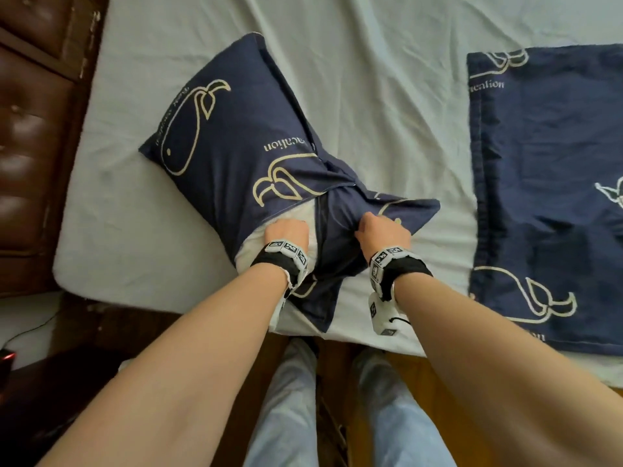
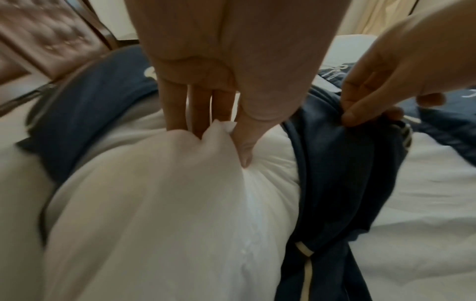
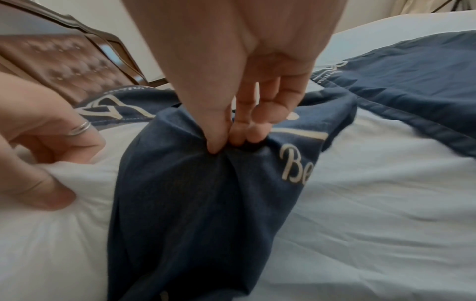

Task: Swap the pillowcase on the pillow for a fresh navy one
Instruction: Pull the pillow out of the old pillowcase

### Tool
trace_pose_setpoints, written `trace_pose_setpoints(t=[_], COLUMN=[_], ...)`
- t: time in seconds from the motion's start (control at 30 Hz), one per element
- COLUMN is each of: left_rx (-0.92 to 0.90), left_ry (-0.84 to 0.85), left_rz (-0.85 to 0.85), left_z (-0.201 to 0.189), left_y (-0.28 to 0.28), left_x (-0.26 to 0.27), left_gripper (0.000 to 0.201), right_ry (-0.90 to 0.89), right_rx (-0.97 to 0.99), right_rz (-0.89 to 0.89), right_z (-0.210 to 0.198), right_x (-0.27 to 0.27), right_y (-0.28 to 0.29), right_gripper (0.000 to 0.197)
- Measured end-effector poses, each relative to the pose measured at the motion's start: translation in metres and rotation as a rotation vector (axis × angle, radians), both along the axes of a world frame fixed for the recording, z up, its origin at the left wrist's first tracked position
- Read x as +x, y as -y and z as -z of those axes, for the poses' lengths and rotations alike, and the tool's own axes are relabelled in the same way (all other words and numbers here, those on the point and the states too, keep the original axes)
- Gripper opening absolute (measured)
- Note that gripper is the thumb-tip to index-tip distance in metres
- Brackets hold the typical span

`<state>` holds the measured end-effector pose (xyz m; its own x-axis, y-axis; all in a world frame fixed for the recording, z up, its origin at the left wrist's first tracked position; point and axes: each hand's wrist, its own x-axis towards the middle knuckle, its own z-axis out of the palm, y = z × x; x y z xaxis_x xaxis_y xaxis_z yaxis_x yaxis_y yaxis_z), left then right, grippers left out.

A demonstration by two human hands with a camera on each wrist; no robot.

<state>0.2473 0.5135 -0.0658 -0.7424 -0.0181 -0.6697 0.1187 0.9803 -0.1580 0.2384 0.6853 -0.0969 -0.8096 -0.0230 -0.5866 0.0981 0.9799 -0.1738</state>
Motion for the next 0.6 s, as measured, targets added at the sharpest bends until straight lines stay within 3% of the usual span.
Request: trace_pose_setpoints(t=[0.13, 0.27, 0.43, 0.53, 0.6], left_rx=[-0.040, -0.098, -0.103, -0.067, 0.048], left_ry=[-0.045, -0.088, -0.100, -0.128, -0.159], left_rz=[-0.098, -0.235, -0.258, -0.146, -0.010], left_z=[-0.012, -0.023, -0.021, -0.017, -0.015], left_y=[0.046, 0.086, 0.090, 0.058, 0.030], left_x=[0.015, 0.022, 0.025, 0.025, 0.023], left_gripper=[0.031, 0.035, 0.037, 0.047, 0.068], right_ry=[0.047, 0.060, 0.112, 0.124, 0.065], right_rx=[0.043, 0.126, 0.153, 0.018, -0.084], right_rz=[-0.032, 0.007, 0.082, 0.158, 0.154], right_z=[-0.008, -0.016, -0.016, -0.018, -0.020], right_x=[0.004, 0.019, 0.027, 0.019, 0.016], right_y=[0.024, 0.007, 0.006, 0.017, 0.028], right_gripper=[0.022, 0.027, 0.026, 0.027, 0.035])
